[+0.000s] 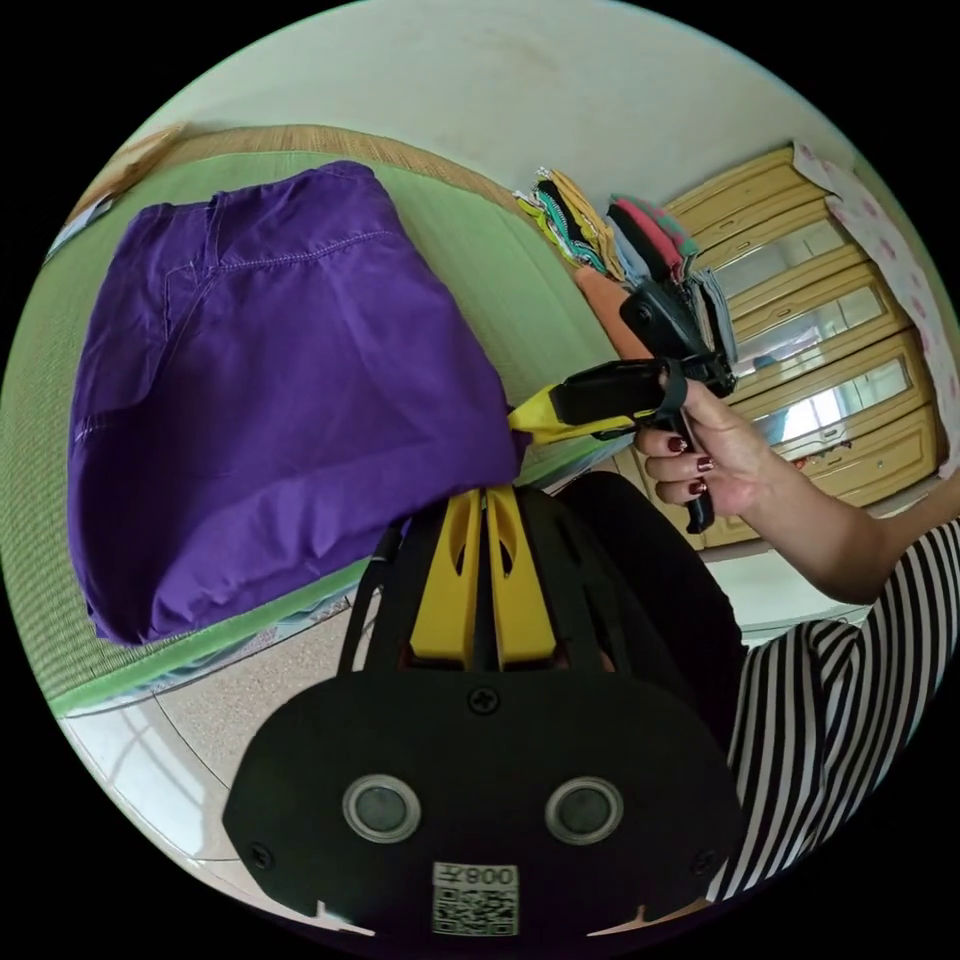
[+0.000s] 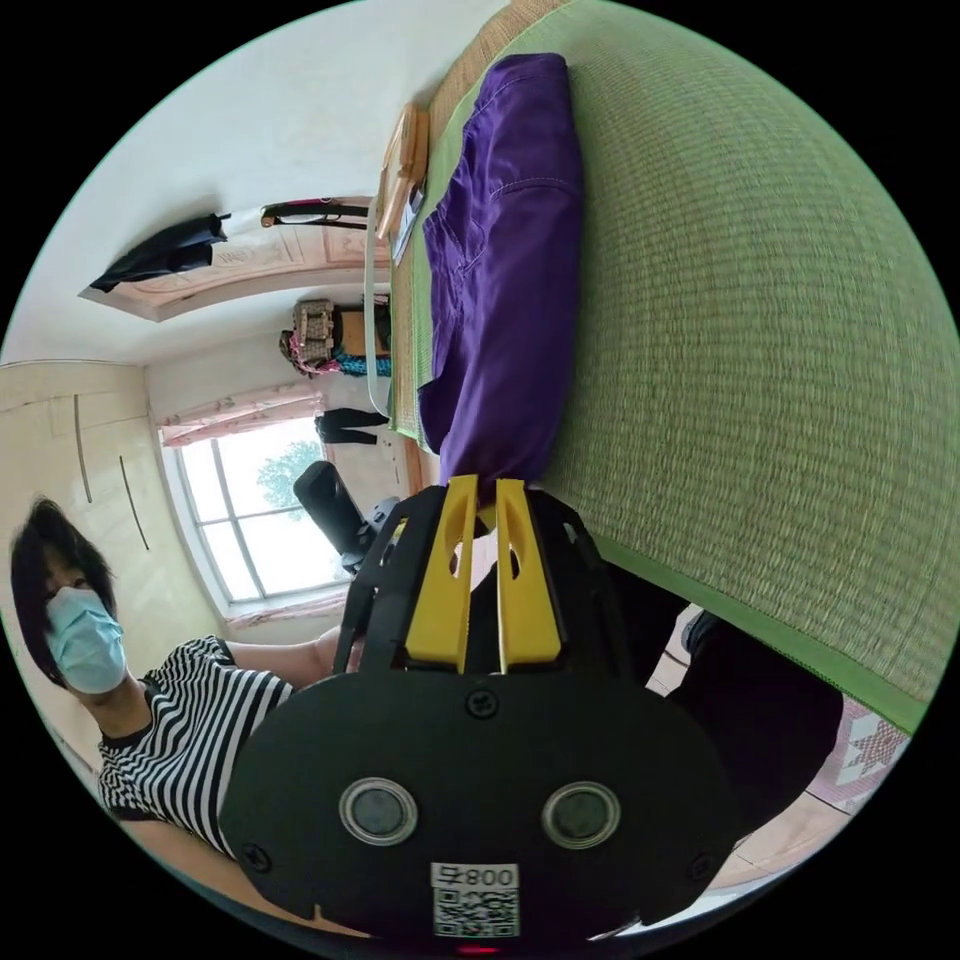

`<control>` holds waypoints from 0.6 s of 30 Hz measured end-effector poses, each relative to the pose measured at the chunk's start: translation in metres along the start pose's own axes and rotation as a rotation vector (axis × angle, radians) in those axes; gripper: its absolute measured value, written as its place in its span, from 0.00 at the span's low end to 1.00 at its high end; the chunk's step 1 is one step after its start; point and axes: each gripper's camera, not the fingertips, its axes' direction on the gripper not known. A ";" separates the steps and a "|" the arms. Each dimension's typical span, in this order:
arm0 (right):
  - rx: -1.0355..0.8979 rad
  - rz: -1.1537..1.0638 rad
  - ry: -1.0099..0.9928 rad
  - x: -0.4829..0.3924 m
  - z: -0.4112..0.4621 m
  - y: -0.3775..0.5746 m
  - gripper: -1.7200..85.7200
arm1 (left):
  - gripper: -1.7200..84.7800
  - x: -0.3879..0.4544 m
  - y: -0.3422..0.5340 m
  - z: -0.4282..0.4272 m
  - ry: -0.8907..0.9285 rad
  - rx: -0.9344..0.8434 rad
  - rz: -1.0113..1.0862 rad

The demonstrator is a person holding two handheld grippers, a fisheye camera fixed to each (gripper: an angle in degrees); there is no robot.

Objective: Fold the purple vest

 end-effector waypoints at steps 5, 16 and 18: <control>0.041 0.034 -0.058 0.030 -0.015 0.009 0.12 | 0.03 -0.003 0.008 -0.016 0.083 0.084 -0.033; 0.059 0.056 -0.301 0.079 0.000 0.004 0.14 | 0.02 -0.001 0.016 -0.020 0.143 0.082 -0.026; 0.070 0.050 -0.298 0.082 -0.004 0.008 0.14 | 0.03 -0.002 0.018 -0.021 0.159 0.092 -0.034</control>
